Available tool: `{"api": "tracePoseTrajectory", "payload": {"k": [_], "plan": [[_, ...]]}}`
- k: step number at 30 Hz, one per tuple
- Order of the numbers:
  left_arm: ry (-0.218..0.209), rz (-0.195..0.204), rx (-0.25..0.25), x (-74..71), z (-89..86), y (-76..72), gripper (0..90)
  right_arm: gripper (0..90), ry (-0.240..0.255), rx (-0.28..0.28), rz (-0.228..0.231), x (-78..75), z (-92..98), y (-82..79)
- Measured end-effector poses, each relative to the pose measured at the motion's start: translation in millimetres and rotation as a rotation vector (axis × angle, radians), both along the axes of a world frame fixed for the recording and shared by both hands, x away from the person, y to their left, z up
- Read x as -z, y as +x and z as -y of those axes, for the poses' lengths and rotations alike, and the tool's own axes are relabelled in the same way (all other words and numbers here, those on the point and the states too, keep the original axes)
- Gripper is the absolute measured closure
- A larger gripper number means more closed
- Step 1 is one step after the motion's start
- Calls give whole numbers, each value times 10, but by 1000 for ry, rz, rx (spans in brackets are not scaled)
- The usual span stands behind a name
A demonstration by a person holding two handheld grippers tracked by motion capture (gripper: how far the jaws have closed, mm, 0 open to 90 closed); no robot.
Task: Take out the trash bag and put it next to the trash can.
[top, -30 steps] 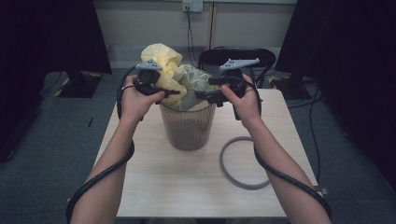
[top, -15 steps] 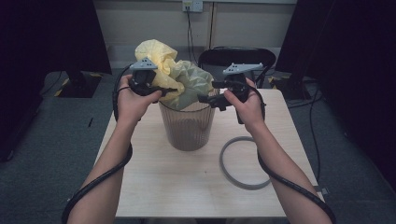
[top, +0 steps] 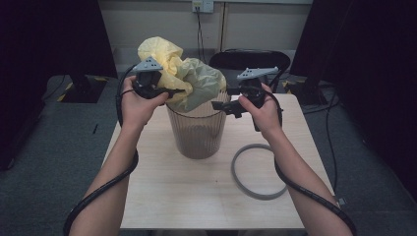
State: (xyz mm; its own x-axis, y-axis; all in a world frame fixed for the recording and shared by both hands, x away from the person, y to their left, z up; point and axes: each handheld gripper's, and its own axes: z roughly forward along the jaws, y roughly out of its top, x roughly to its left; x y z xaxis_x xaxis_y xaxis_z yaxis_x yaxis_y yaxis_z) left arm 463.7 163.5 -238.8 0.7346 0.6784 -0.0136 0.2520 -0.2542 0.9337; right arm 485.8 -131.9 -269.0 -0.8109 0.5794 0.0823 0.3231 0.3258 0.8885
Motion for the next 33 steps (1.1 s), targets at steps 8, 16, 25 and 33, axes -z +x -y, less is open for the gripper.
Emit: {"api": "tracePoseTrajectory", "payload": {"k": [8, 16, 25, 33], "plan": [[-5, -1, 2, -8, -7, -13, 808, 154, -5, -5, -11, 33, 24, -5], [-25, 22, -14, -15, -50, -44, 808, 153, -4, 2, -1, 1, 69, -19], [-44, 47, -39, -39, -139, -80, 809, 155, -5, 20, 3, 0, 143, -30], [-53, 74, -53, -63, -159, -124, 808, 153, -6, 27, -2, 3, 170, -60]]}}
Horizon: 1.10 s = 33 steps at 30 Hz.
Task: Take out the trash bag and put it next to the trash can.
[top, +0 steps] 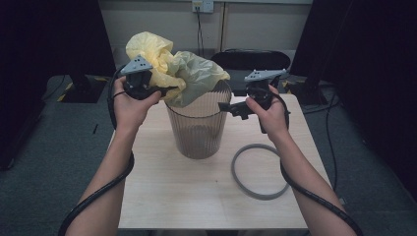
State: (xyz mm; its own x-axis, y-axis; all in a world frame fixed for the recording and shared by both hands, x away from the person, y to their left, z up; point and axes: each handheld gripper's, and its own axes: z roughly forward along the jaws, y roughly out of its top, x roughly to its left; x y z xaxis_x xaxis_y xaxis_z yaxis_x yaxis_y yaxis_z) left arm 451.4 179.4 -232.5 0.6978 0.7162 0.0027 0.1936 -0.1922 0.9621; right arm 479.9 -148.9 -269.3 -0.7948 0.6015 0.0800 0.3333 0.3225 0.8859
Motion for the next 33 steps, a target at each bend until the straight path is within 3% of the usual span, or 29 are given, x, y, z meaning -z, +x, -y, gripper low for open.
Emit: {"api": "tracePoseTrajectory", "payload": {"k": [9, 19, 27, 33], "plan": [[-35, 7, -47, -17, -145, -76, 810, 153, -1, 12, 0, 17, 78, -26], [-11, 29, -101, -7, -222, -174, 813, 153, -5, 26, -10, 116, 132, -66], [-34, 73, -129, -6, -307, -263, 816, 154, -9, 28, -18, 182, 167, -104], [-43, 66, -152, -6, -426, -323, 817, 155, -9, 37, -19, 216, 203, -109]]}}
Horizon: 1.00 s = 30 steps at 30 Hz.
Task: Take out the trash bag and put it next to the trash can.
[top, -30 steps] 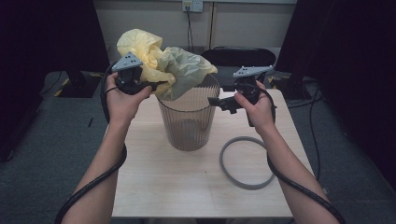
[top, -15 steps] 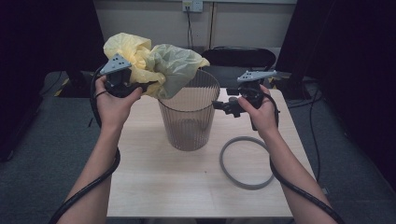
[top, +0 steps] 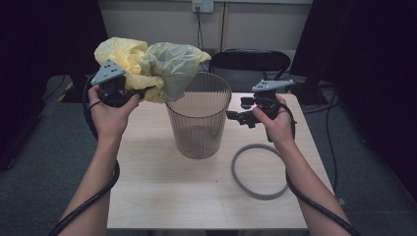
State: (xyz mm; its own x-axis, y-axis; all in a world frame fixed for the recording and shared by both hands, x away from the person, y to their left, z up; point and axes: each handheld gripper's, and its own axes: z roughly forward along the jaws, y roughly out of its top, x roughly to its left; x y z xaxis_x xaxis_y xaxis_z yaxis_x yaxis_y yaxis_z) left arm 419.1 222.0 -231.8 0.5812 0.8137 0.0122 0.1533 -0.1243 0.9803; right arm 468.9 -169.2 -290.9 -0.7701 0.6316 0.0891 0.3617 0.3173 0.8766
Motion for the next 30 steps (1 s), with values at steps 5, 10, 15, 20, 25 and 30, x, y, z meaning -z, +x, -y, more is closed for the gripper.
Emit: {"api": "tracePoseTrajectory", "payload": {"k": [5, 10, 15, 20, 25, 30], "plan": [[-17, -4, -16, 60, -114, -46, 819, 155, -9, 0, -1, 40, -3, -17], [-27, -2, -41, 102, -208, -77, 819, 155, -13, 0, -3, 56, 9, -32], [-38, 6, -64, 128, -272, -111, 819, 155, -15, 2, -9, 84, 41, -42], [-7, -5, -106, 152, -395, -158, 819, 155, -18, 7, -15, 128, 83, -43], [-5, -34, -123, 268, -495, -174, 819, 155, -19, 13, -17, 163, 126, -44], [-14, -51, -144, 400, -543, -183, 819, 156, -21, 17, -23, 208, 163, -53]]}}
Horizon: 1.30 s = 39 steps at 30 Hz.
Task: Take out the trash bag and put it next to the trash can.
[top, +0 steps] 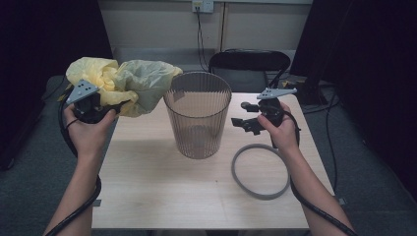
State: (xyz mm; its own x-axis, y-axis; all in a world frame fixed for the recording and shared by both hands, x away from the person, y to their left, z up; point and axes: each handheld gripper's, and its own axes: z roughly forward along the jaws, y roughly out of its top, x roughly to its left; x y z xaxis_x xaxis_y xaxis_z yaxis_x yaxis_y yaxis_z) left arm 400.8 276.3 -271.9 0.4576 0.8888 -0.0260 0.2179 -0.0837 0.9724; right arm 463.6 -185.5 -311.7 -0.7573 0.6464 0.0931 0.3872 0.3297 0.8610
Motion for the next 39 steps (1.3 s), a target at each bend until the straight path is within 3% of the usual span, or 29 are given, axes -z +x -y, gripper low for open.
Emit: {"api": "tracePoseTrajectory", "payload": {"k": [8, 14, 16, 26, 39], "plan": [[15, -21, -41, 162, -108, -75, 817, 156, 1, 14, -7, 66, 67, -29], [19, -64, -60, 346, -180, -131, 816, 156, -1, 12, -16, 144, 77, -68], [-6, -74, -53, 411, -187, -138, 816, 156, -3, 15, -17, 171, 89, -77], [23, -121, -72, 646, -203, -176, 814, 156, 5, 31, -33, 319, 203, -109], [12, -186, -60, 1010, -248, -236, 814, 156, -6, 48, -62, 555, 363, -151]]}}
